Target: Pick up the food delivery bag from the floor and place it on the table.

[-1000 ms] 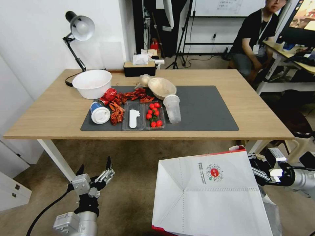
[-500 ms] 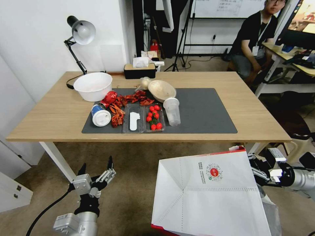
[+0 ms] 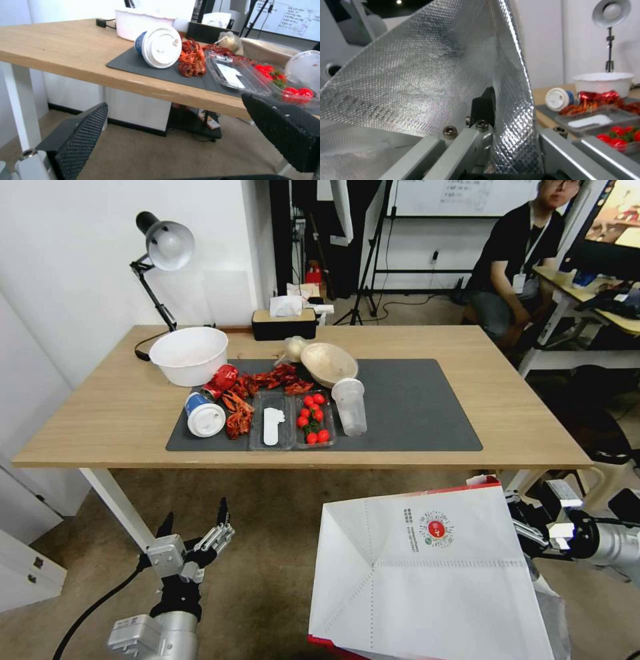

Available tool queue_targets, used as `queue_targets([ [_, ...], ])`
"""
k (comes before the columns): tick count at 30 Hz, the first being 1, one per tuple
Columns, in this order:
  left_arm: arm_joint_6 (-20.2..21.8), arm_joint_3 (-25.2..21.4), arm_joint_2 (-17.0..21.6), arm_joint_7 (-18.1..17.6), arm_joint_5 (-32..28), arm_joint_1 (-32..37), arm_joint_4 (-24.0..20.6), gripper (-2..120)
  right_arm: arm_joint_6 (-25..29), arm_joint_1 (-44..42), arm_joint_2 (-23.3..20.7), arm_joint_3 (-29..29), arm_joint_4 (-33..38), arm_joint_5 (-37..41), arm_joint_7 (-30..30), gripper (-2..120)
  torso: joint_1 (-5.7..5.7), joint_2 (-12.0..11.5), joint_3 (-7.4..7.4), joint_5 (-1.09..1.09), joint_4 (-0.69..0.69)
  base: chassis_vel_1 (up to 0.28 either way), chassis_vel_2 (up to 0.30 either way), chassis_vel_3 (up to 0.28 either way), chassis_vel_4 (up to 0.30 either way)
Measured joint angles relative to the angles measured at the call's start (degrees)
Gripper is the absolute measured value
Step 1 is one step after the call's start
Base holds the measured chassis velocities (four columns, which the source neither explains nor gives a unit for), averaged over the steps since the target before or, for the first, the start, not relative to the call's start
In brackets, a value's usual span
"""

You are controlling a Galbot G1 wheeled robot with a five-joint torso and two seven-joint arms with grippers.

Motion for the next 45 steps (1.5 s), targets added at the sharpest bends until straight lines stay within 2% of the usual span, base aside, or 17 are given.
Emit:
queue_targets([
  [11, -0.86, 0.11, -0.47, -0.24, 0.68, -0.15, 0.48, 100, 0.49, -0.29, -2.43, 3.84, 4.15, 9.12, 7.99, 0, -0.08, -0.18, -0.1, 0.0, 0.01, 0.0, 0.0, 0.0, 0.0],
  [14, -0.87, 0.03, -0.24, -0.29, 0.67, -0.23, 0.46, 100, 0.71, -0.54, -3.31, 7.2, 5.6, 13.04, 11.45, 0, -0.11, -0.23, -0.12, 0.0, 0.01, 0.0, 0.0, 0.0, 0.0],
  [21, -1.06, 0.05, -0.13, -0.72, 0.66, -0.46, 0.72, 100, 0.47, -1.77, -4.89, 13.5, 7.87, 18.71, 15.28, 0, -0.14, -0.29, -0.16, 0.0, 0.0, 0.0, 0.0, 0.0, 0.0],
  [27, -1.08, 0.09, 0.01, -0.99, 0.59, -0.67, 0.8, 100, 1.96, -1.99, -5.44, 15.53, 9.31, 21.27, 21.29, 0, -0.15, -0.33, -0.17, 0.0, 0.0, 0.0, 0.0, 0.0, 0.0],
  [29, -1.18, 0.08, 0.04, -1.04, 0.57, -0.63, 0.79, 100, 3.42, -1.92, -5.66, 16.22, 10.38, 22.8, 26.49, 0, -0.16, -0.33, -0.18, 0.0, 0.0, 0.0, 0.0, 0.0, 0.0],
  [31, -1.25, 0.06, 0.05, -1.07, 0.57, -0.6, 0.79, 100, 3.86, -1.82, -5.77, 16.45, 10.65, 23.37, 28.27, 0, -0.16, -0.34, -0.18, 0.0, 0.0, 0.0, 0.0, 0.0, 0.0],
  [33, -1.42, 0.04, 0.08, -1.09, 0.57, -0.44, 0.79, 100, 5.22, -1.47, -6.24, 17.43, 11.63, 25.35, 34.77, 0, -0.17, -0.35, -0.2, 0.0, 0.0, 0.0, 0.0, 0.0, 0.0],
  [34, -1.42, 0.04, 0.08, -1.09, 0.57, -0.44, 0.79, 100, 5.22, -1.47, -6.24, 17.43, 11.63, 25.35, 34.77, 0, -0.17, -0.35, -0.2, 0.0, 0.0, 0.0, 0.0, 0.0, 0.0],
  [36, -1.49, 0.05, 0.09, -1.48, 0.72, -0.32, 0.82, 100, 6.38, -1.18, -6.91, 18.86, 12.39, 26.06, 41.51, 0, -0.17, -0.37, -0.2, 0.0, 0.01, 0.0, 0.0, 0.0, 0.0],
  [37, -1.49, 0.06, 0.08, -1.66, 0.77, -0.33, 0.82, 100, 6.76, -1.22, -7.19, 19.68, 12.99, 25.87, 45.18, 0, -0.17, -0.38, -0.2, 0.0, 0.0, 0.0, 0.0, 0.0, 0.0],
  [38, -1.49, 0.06, 0.08, -1.66, 0.77, -0.33, 0.82, 100, 6.76, -1.22, -7.19, 19.68, 12.99, 25.87, 45.18, 0, -0.17, -0.38, -0.2, 0.0, 0.0, 0.0, 0.0, 0.0, 0.0],
  [41, -1.5, 0.16, 0.07, -1.79, 0.82, -0.37, 0.87, 100, 6.98, -1.29, -8.07, 21.3, 14.07, 24.22, 55.0, 0, -0.18, -0.38, -0.21, 0.0, 0.0, 0.0, 0.0, 0.0, 0.0],
  [42, -1.5, 0.16, 0.07, -1.79, 0.82, -0.37, 0.87, 100, 6.98, -1.29, -8.07, 21.3, 14.07, 24.22, 55.0, 0, -0.18, -0.38, -0.21, 0.0, 0.0, 0.0, 0.0, 0.0, 0.0],
  [45, -1.65, 0.3, -0.05, -1.81, 0.94, -0.27, 0.92, 100, 7.02, -0.85, -8.59, 21.35, 14.59, 22.57, 63.38, 0, -0.18, -0.39, -0.21, 0.0, 0.0, 0.0, 0.0, 0.0, 0.0],
])
